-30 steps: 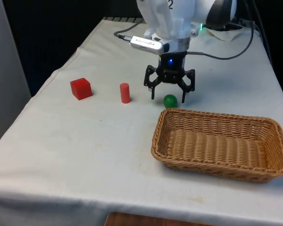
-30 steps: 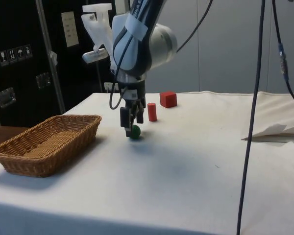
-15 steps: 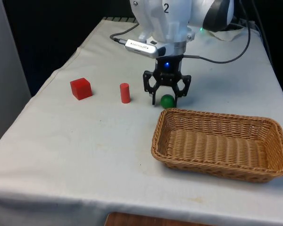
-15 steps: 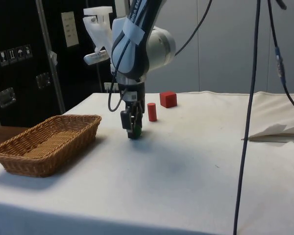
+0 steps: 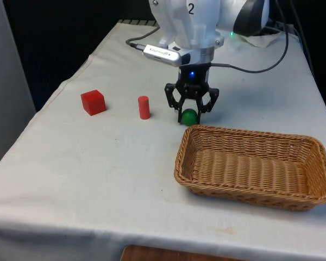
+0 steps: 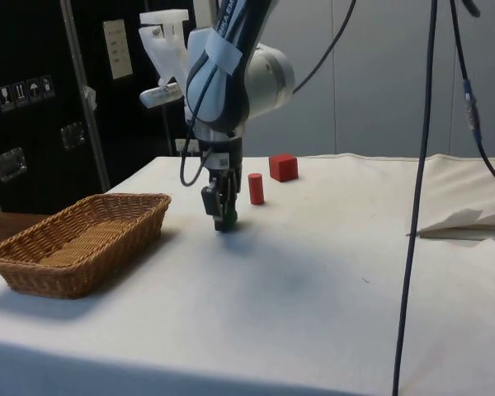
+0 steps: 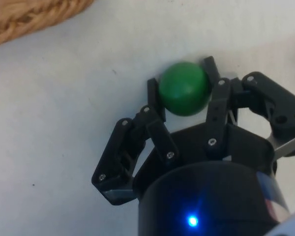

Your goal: Pick up the object to the left of the cylinder and place it into the basket.

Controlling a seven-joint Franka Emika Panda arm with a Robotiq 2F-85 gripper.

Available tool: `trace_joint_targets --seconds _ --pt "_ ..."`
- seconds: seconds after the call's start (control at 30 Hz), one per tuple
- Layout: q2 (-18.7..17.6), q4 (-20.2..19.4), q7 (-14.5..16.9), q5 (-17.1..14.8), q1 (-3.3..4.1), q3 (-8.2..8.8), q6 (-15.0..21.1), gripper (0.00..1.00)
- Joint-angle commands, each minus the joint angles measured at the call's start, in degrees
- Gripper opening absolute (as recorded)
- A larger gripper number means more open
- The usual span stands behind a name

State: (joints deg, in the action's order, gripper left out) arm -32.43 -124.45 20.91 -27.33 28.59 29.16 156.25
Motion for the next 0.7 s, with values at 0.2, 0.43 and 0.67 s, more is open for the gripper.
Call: trace_joint_targets --seconds 0.2,0.43,0.67 --pt "0.6 1.7 -0.5 1.1 0.69 1.49 -2.8 0.0" --pt "0.5 3.8 -0.7 1.4 0.92 2.18 -4.0 0.0" --pt "0.3 6.1 -0.9 1.4 0.92 2.75 -5.7 0.0"
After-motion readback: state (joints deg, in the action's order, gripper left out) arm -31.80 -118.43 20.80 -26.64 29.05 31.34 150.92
